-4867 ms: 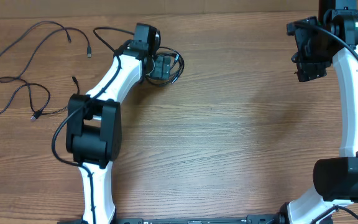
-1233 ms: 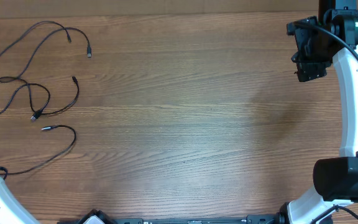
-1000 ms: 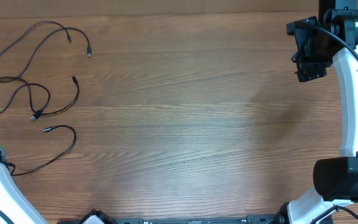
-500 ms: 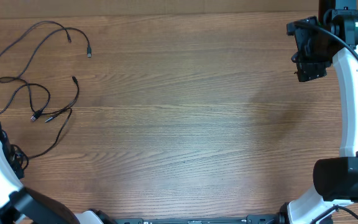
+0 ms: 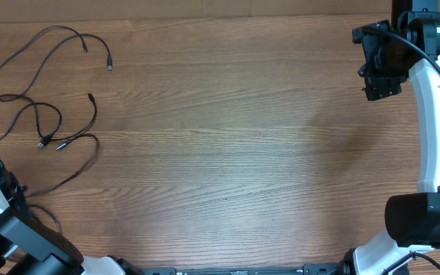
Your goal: Untangle cables
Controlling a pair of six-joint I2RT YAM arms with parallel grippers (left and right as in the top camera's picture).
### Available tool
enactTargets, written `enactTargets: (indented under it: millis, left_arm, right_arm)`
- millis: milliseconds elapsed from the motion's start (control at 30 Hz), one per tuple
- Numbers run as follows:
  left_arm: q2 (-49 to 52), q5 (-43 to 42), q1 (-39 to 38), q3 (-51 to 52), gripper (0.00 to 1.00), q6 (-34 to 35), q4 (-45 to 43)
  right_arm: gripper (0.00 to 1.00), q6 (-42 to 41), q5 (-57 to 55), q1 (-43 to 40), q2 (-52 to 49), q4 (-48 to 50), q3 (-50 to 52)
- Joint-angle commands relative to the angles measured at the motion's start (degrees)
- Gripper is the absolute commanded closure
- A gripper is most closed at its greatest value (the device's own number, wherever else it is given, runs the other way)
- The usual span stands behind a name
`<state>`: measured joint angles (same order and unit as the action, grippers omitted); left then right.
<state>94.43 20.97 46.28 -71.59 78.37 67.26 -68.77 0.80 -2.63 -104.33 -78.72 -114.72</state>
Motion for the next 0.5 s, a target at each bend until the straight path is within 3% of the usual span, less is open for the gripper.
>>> enactTargets:
  millis: [0, 233, 367, 467]
  left_arm:
    - [0.5, -7.9, 0.2, 0.2, 0.23, -14.8, -4.6]
    - [0.5, -25.7, -0.1, 0.2, 0.07, -33.7, -9.2]
    - [0.7, -28.0, -3.2, 0.2, 0.05, -43.0, -9.4]
    - [1.0, -28.0, -6.3, 0.3, 0.01, -46.2, -10.7]
  right_arm:
    - [0.0, 0.2, -0.8, -0.1, 1.7, 0.1, -0.1]
    - [0.0, 0.2, -0.8, -0.1, 1.7, 0.1, -0.1]
    - [0.0, 0.2, -0.8, -0.1, 1.7, 0.2, -0.1]
    - [0.0, 0.2, -0.8, -0.1, 1.7, 0.1, -0.1]
